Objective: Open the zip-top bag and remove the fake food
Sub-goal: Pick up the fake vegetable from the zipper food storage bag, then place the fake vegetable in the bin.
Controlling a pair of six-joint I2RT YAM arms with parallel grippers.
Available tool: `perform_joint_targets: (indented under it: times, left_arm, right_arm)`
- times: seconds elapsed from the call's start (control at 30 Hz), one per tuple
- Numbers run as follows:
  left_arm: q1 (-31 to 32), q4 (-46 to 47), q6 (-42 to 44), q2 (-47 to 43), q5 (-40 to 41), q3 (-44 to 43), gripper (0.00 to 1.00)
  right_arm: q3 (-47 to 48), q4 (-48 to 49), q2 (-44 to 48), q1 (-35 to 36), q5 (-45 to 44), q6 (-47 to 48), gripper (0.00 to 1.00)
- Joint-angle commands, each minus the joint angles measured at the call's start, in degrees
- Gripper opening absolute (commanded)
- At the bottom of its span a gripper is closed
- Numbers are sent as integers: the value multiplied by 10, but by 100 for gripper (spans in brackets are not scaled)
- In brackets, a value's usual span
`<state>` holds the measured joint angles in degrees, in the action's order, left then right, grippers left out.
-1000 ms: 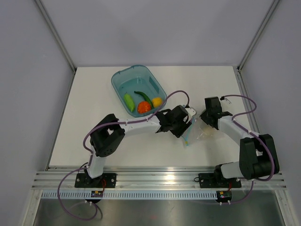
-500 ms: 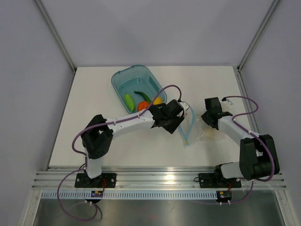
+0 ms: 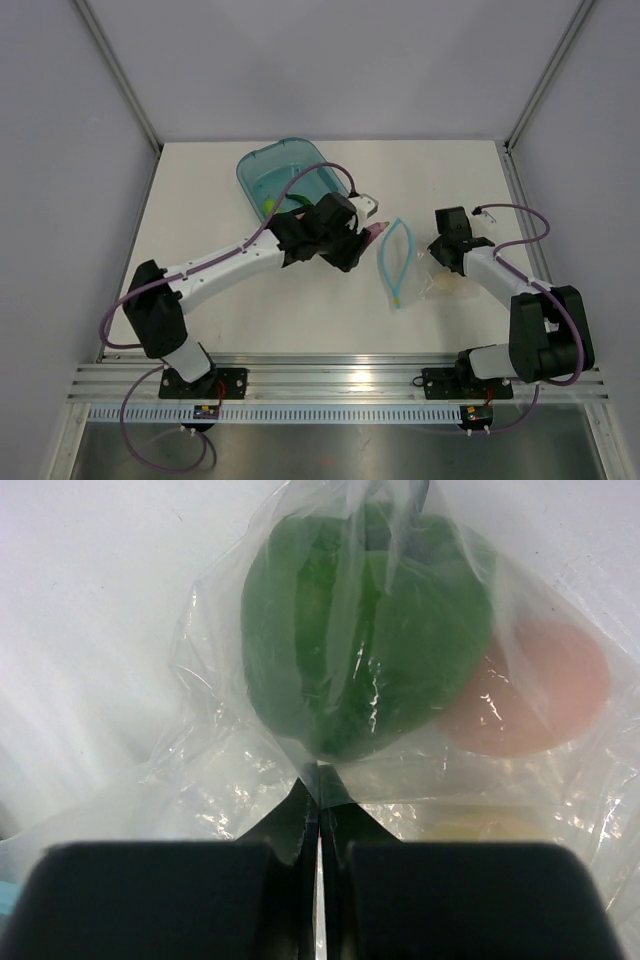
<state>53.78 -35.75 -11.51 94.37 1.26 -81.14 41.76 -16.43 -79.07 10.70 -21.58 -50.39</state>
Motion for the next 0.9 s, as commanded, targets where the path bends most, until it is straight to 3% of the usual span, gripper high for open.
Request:
perform_joint_targets:
  times: [0.0, 0.53, 0.87]
  left_arm:
    - [-38, 43, -9, -65, -48, 35, 31]
    - [-157, 258, -113, -227, 54, 228, 30]
    - [-231, 345, -132, -140, 64, 248, 28]
  right_arm:
    - [6, 0, 13, -3, -21, -5, 0]
    - [3, 4, 19, -4, -15, -1, 0]
    - [0, 10, 22, -4, -8, -1, 0]
